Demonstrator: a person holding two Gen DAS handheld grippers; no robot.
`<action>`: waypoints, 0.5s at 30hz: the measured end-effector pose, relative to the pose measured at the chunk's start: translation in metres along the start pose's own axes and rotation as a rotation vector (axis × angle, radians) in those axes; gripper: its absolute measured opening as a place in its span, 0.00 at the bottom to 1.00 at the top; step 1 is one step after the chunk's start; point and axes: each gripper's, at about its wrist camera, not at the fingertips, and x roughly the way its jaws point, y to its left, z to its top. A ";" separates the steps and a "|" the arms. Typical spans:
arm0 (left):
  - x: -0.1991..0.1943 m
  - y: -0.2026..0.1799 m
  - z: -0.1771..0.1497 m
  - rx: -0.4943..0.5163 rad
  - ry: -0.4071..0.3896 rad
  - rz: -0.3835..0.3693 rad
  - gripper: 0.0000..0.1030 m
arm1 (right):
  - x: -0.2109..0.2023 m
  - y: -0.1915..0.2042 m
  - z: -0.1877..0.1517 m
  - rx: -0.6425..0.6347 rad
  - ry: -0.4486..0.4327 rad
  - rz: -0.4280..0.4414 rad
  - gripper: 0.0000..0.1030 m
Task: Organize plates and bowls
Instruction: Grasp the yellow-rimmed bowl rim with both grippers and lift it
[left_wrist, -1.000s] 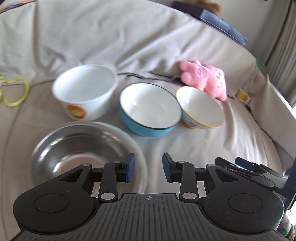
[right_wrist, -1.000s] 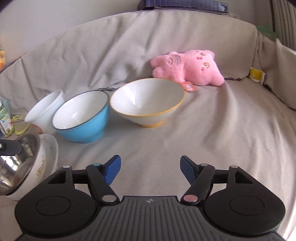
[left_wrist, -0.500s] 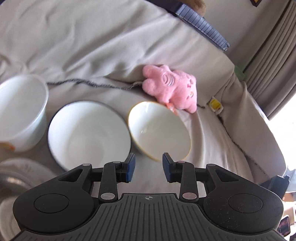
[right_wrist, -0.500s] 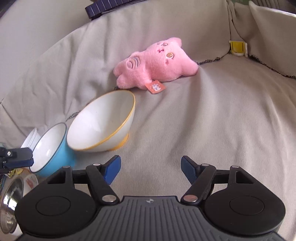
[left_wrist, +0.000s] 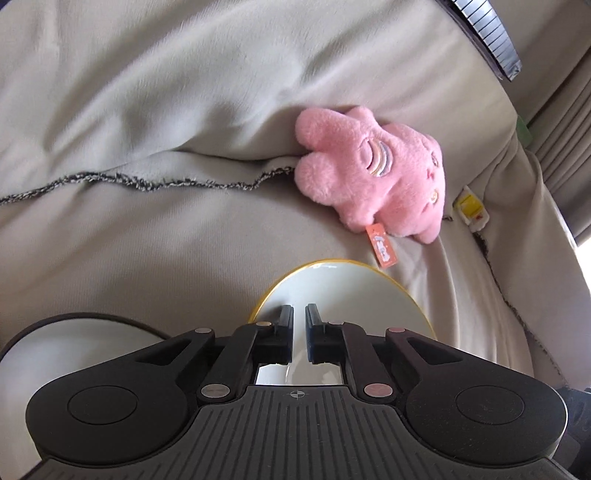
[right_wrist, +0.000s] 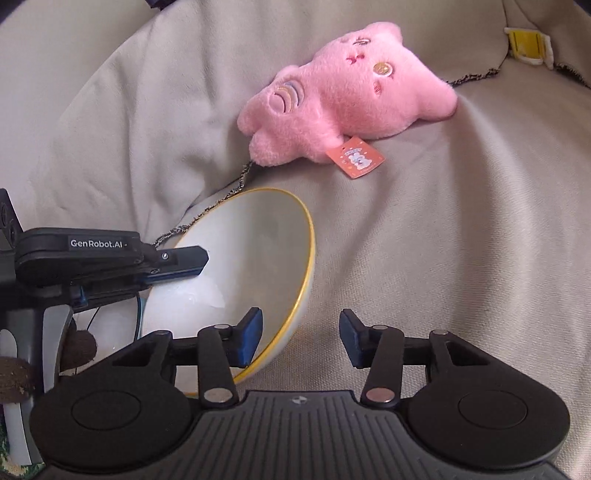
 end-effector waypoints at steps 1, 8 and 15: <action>-0.004 -0.002 0.000 -0.002 -0.023 -0.009 0.13 | 0.003 0.001 0.000 -0.005 0.002 0.004 0.40; -0.044 -0.038 -0.002 0.180 -0.128 0.128 0.20 | 0.009 0.005 -0.005 -0.037 -0.004 -0.004 0.39; -0.005 -0.030 0.018 0.179 0.043 0.238 0.20 | -0.011 0.009 -0.005 -0.015 -0.052 0.034 0.40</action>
